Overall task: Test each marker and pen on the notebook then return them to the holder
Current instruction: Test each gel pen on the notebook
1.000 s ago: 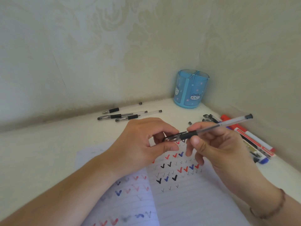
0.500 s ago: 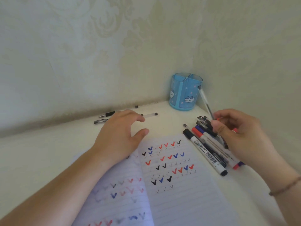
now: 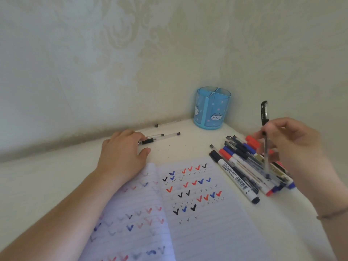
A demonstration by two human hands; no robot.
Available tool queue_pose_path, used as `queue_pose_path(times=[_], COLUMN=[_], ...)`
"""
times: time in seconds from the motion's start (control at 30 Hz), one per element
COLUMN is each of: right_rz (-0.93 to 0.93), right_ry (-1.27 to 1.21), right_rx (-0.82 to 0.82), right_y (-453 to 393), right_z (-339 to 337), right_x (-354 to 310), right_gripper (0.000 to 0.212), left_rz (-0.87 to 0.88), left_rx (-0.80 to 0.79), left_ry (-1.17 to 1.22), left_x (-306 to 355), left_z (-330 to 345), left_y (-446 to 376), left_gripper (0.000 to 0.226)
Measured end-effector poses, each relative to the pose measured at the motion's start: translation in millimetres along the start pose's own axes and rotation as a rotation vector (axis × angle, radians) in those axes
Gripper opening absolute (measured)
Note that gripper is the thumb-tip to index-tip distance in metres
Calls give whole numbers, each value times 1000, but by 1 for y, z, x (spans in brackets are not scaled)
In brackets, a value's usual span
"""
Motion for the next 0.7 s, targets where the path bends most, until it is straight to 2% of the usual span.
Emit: queue_pose_path(times=[0.07, 0.17, 0.23, 0.7], right_rz=[-44, -17, -31, -57], right_ry=[212, 511, 614, 751], right_rx=[0, -40, -26, -96], right_y=[-5, -12, -14, -16], right_z=[0, 3, 4, 11], right_x=[7, 22, 27, 36], right_gripper=[15, 25, 25, 19], left_rz=[-1, -13, -25, 4], left_rx=[-2, -7, -6, 85], left_ry=[5, 16, 52, 174], left_x=[-2, -5, -8, -14], left_z=[1, 4, 6, 15], left_y=[-1, -2, -3, -11], left_gripper=[30, 29, 29, 15])
Point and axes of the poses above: each hand's wrist, its own y-axis away from the middle knuckle, its own z-axis out of the palm, x = y × z, the point moved 3 cm from there along -y, towards the middle knuckle, and after that the axes turned 7 degrees about z, right-handed, at the moved point
